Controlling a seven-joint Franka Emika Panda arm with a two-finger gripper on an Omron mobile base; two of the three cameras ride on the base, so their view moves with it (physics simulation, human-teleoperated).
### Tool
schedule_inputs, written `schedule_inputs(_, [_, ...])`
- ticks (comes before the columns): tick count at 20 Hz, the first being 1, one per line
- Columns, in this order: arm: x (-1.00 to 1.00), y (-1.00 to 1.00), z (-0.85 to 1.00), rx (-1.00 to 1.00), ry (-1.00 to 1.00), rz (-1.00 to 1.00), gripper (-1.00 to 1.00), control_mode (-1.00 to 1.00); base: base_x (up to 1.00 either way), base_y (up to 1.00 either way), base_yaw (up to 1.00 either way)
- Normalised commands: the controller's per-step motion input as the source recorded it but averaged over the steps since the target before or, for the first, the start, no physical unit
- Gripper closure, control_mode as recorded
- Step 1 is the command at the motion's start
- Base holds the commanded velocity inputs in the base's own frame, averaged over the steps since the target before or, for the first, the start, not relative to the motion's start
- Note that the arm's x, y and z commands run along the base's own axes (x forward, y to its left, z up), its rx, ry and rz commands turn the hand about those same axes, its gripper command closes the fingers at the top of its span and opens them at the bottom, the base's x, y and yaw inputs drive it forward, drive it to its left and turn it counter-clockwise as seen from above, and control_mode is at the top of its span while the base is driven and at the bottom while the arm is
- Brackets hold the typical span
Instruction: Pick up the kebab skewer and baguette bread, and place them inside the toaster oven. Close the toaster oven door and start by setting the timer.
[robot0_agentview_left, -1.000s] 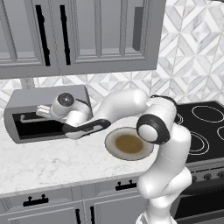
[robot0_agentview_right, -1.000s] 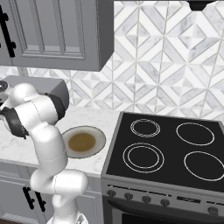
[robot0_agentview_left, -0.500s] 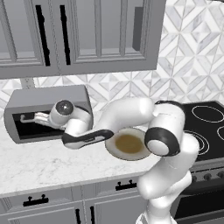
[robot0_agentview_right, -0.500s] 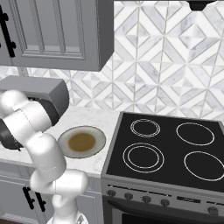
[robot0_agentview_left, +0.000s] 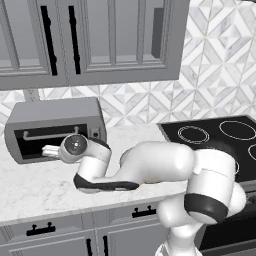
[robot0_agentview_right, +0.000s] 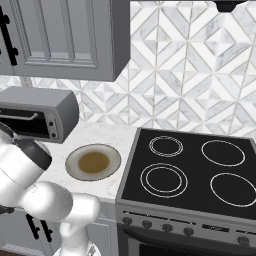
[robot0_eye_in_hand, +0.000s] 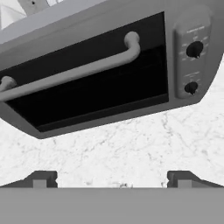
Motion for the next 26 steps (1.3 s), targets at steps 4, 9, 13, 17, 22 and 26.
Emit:
schedule_inputs(4, [-0.19,-0.41,0.00,-0.13,-0.02,-0.09,-1.00,-1.00,0.00,0.00,0.00])
schedule_inputs(9, [0.00,-0.44,0.00,-0.07,0.00,-0.10,-1.00,-1.00,0.00,0.00,0.00])
schedule_inputs(13, [-0.01,-0.15,0.00,-0.10,-0.02,-0.01,-1.00,-1.00,0.00,0.00,0.00])
schedule_inputs(17, [-0.01,0.00,0.00,-0.15,-0.12,0.00,-1.00,-1.00,0.00,0.00,0.00])
schedule_inputs(22, [0.08,-0.03,0.00,-0.17,-0.10,-0.01,-1.00,-1.00,0.00,0.00,0.00])
schedule_inputs(26, [0.09,0.00,0.00,-0.13,-0.06,-0.06,-1.00,-1.00,0.00,0.00,0.00])
